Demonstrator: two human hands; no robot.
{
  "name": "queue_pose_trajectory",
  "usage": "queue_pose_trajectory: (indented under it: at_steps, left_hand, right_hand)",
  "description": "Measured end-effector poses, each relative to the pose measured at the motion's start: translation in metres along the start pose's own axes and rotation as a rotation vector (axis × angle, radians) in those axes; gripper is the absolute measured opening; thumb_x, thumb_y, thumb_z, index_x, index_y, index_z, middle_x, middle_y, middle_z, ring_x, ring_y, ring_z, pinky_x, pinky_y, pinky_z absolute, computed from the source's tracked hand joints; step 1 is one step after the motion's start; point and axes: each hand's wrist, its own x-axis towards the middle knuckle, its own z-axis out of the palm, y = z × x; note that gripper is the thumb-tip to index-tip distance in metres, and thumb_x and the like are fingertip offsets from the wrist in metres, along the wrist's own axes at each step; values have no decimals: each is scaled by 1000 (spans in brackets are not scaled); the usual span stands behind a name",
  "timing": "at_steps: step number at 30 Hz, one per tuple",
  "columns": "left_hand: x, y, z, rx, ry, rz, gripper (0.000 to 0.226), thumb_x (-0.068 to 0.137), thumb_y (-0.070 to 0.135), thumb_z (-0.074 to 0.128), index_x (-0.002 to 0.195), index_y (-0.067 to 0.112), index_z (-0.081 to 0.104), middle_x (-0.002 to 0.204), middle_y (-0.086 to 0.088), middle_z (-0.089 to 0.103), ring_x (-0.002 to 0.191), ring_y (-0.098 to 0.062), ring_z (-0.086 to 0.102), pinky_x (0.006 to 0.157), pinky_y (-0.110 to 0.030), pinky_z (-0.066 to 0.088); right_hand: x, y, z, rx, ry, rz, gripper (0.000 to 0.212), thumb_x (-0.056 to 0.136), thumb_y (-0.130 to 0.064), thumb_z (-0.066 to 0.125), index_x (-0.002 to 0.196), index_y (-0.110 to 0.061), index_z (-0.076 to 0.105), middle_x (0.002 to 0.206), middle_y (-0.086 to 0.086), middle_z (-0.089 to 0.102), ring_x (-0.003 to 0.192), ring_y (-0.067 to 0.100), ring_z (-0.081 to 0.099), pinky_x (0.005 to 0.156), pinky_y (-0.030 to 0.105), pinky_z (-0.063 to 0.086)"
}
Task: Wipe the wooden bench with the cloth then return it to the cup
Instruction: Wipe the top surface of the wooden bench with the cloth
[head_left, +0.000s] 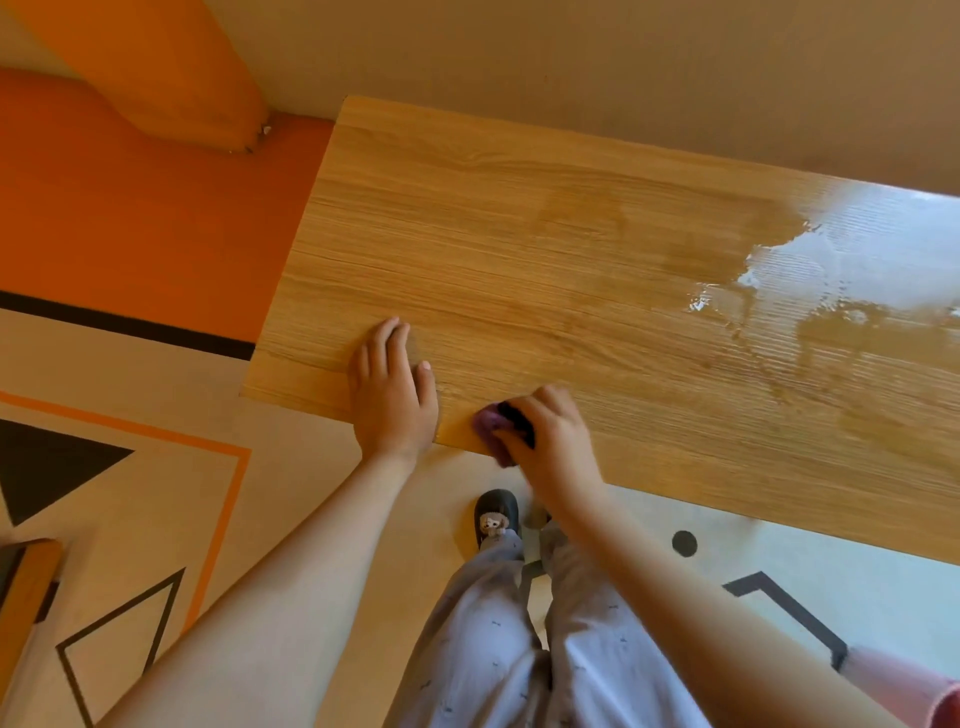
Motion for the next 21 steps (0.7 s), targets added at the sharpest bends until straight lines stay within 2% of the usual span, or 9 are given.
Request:
queue_pose_trajectory:
  at_steps: [2,4,9,12,15,18,21]
  left_hand:
    - [1,0,0,13,5,1,43,92,21,44,131,5,50,142,-8,46,126,-29,42,103,-40,32]
    - [1,1,0,17,5,-7,43,92,23,43,131,6,50,142,-7,46,125,-28,42,102,-41,33]
    - [-1,2,0,21,-9,-28,45,92,25,44,133,9,48,144,-3,43,126,-26,40,103,-43,34]
    - [-1,2,0,24,-11,-34,45,92,25,43,134,9,48,144,-4,44,127,-26,40,104,-44,33]
    - [-1,2,0,27,-16,-32,45,93,25,41,134,8,48,144,-5,44,128,-27,39,105,-44,33]
    - [0,1,0,33,-21,-20,46,92,23,40,133,5,49,143,-9,45,128,-29,40,105,-44,33]
    - [0,3,-1,49,-28,-20,47,90,22,38,133,5,48,144,-8,45,128,-28,40,105,-43,32]
  right_hand:
    - [3,-14,13,5,-57,-107,21,84,-20,67,102,-9,68,90,3,57,90,23,51,76,27,40]
    - [15,-9,8,0,-64,-127,21,85,-17,66,103,-8,68,93,7,59,92,25,51,78,27,38]
    - [50,53,-50,-23,181,202,24,89,-21,61,110,-10,65,102,7,57,100,25,51,81,28,37]
    - [45,58,-56,-46,246,272,24,89,-21,62,109,-9,64,97,1,52,98,25,51,79,28,35]
    - [31,24,-20,-33,159,174,23,88,-20,64,108,-9,65,98,1,52,97,22,49,80,27,34]
    - [33,-13,19,-6,15,-23,22,88,-19,63,105,-7,66,98,8,58,95,24,49,80,30,39]
    - [55,-17,21,-34,-39,-133,22,88,-19,62,106,-6,66,100,10,60,97,26,50,84,33,43]
